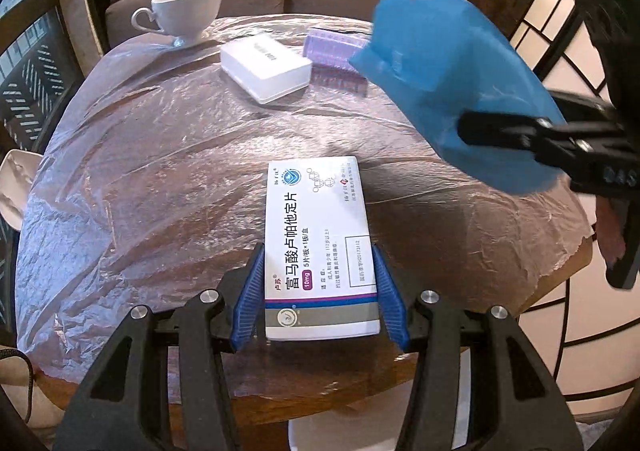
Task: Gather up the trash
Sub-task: 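Carry the medicine box and blue bag over the white bin and release both inside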
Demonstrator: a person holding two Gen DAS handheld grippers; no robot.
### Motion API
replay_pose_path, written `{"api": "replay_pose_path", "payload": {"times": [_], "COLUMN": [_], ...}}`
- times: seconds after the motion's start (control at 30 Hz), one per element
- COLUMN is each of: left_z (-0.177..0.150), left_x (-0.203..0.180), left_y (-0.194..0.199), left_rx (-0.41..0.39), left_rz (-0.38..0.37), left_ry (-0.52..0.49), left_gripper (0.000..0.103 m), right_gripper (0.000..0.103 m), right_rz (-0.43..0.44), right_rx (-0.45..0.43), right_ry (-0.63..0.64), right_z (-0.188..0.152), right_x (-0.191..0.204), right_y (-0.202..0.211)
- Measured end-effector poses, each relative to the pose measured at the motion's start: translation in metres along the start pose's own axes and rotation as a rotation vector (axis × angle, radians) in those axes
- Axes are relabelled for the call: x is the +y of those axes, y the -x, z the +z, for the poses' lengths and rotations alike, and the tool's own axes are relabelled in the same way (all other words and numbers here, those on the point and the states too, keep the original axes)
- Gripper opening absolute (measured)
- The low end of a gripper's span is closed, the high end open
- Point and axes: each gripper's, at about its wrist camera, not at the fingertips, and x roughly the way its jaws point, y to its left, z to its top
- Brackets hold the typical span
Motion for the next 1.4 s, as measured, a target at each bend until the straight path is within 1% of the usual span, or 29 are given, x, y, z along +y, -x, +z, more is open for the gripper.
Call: {"api": "replay_pose_path", "payload": {"times": [0.1,0.43,0.7,1.0,1.4], "left_z": [-0.001,-0.010,-0.026,-0.051,-0.086], "left_x": [-0.006,-0.026,-0.042,-0.054,-0.064], "left_y": [0.003,0.012,0.027,0.039,0.045], "left_rx": [0.000,0.011,0.001,0.016,0.066], "left_rz": [-0.014,-0.041,-0.009,0.018,0.016], "left_ry": [-0.009,-0.045,-0.117,-0.169,-0.214], "left_gripper": [0.053,0.053,0.053,0.053,0.053], "right_gripper": [0.052,0.052,0.052,0.052,0.052], "right_rz": [-0.001,-0.023,-0.017,0.004,0.028], "right_rx": [-0.001,0.009,0.031,0.058,0.122], "right_ry": [-0.044,-0.116,-0.164,-0.171,-0.125], "right_z": [-0.018,-0.067,-0.103,-0.123,-0.142], "right_x": [0.000,0.006,0.013,0.024,0.045], "right_y": [0.014,0.045,0.059,0.072,0.070]}}
